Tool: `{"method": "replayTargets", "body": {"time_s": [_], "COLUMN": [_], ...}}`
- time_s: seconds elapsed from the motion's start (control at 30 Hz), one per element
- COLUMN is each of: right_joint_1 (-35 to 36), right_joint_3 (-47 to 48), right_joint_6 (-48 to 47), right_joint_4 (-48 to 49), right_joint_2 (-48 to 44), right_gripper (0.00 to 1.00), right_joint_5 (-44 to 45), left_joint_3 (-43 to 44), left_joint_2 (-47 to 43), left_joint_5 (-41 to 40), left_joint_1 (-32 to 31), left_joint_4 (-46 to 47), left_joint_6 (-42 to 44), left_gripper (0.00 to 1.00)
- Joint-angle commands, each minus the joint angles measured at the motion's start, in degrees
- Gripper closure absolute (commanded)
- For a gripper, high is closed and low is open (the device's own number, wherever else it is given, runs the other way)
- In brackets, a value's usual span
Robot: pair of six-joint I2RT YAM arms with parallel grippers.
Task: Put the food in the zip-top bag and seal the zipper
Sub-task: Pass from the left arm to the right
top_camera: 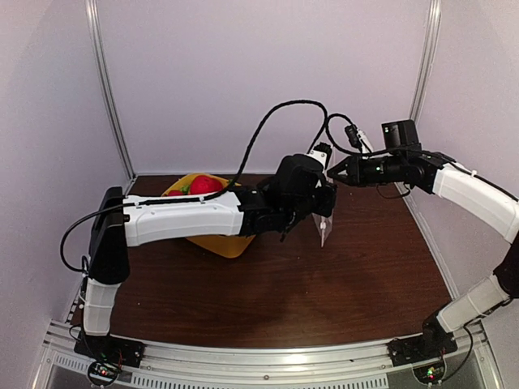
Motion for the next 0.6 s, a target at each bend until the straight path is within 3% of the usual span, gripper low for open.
{"method": "replayTargets", "body": {"time_s": [0.0, 0.13, 0.17, 0.2, 0.23, 0.3, 0.43, 0.57], "right_joint_1": [0.0, 0.0, 0.0, 0.0, 0.0, 0.0, 0.0, 0.0], "right_joint_3": [-1.0, 1.7, 2.4, 2.8, 3.0, 2.8, 1.3, 0.0], "right_joint_6": [0.3, 0.4, 0.2, 0.0, -0.2, -0.5, -1.3, -1.4], "right_joint_4": [0.5, -1.0, -1.4, -1.6, -1.5, -1.0, 0.4, 1.5], "right_joint_2": [-0.3, 1.8, 2.6, 3.0, 3.3, 3.5, 2.6, 1.4], "right_gripper": [0.84, 0.85, 0.93, 0.98, 1.0, 1.0, 1.0, 1.0], "right_joint_5": [4.9, 6.1, 6.4, 7.0, 7.1, 7.1, 6.5, 5.6], "left_joint_3": [0.3, -0.4, -0.6, -0.8, -1.0, -1.9, -4.6, -3.9], "left_joint_2": [0.1, -0.3, -0.5, -0.7, -0.9, -2.2, -6.2, -6.2], "left_joint_5": [0.7, 1.0, 1.3, 2.0, 2.8, 3.6, 0.1, 1.9], "left_joint_1": [0.1, 0.0, 0.0, 0.0, 0.0, 0.0, 0.1, 1.6], "left_joint_4": [2.9, 2.6, 2.6, 2.6, 2.6, 2.5, 0.5, -4.4], "left_joint_6": [-0.2, -0.8, -0.7, -0.5, -0.4, -0.5, -3.2, -5.7], "left_gripper": [1.0, 1.0, 1.0, 0.95, 0.84, 0.7, 0.55, 0.51]}}
